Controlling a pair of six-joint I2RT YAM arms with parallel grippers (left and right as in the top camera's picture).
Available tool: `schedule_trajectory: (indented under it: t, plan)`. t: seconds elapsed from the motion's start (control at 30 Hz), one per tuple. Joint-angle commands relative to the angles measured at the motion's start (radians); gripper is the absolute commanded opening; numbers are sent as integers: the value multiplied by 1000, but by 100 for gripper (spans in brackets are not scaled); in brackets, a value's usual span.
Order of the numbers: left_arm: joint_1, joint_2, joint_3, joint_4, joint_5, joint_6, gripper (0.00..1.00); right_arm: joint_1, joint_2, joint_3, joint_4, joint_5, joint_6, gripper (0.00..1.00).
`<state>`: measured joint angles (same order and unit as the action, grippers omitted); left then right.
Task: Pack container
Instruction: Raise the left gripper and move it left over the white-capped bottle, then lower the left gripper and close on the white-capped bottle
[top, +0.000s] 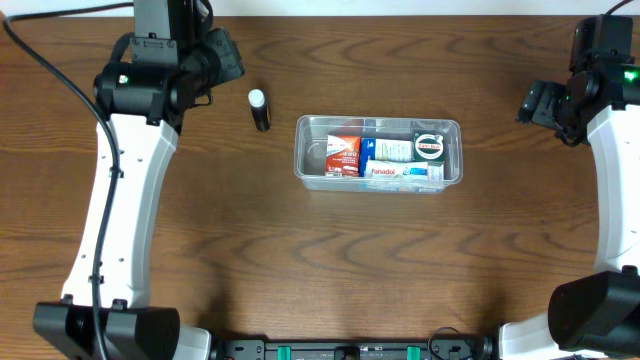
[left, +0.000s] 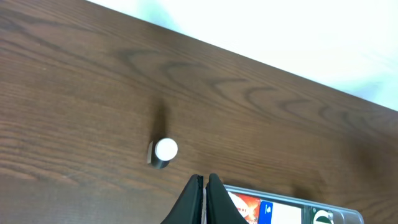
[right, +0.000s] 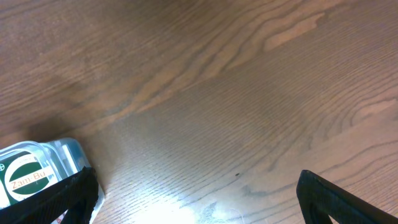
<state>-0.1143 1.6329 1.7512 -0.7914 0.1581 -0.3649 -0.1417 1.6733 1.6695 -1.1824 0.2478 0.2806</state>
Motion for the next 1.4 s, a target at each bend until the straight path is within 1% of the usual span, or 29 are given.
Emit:
schedule_trajectory:
  t: [0.0, 0.07, 0.1, 0.13, 0.2, 0.23, 0.33, 0.5, 0.77, 1.0, 1.37]
  plan:
    - [0, 71, 7, 3, 7, 14, 6, -8, 2, 3, 0, 14, -5, 99]
    - [0, 110, 7, 16, 6, 34, 8, -8, 2, 3, 0, 14, -5, 99]
    - [0, 129, 7, 23, 7, 45, 17, -8, 2, 3, 0, 14, -5, 99]
    - [-2, 154, 7, 27, 7, 55, 35, -8, 2, 3, 0, 14, -5, 99]
    - [-3, 188, 7, 30, 7, 62, 50, -8, 2, 3, 0, 14, -5, 99]
    - [-3, 204, 7, 30, 7, 62, 55, -8, 2, 3, 0, 14, -5, 99]
    - [-3, 254, 7, 39, 6, 70, 62, -8, 2, 3, 0, 14, -5, 99]
    - [-3, 309, 7, 64, 6, 120, 63, -8, 2, 3, 0, 14, -5, 99]
    - [-11, 356, 7, 67, -77, 129, 63, -8, 2, 3, 0, 14, -6, 99]
    - [-30, 394, 5, 68, -82, 155, 63, -8, 2, 3, 0, 14, -5, 99]
    - [-42, 431, 0, 68, -103, 154, 63, -8, 2, 3, 0, 14, -5, 99]
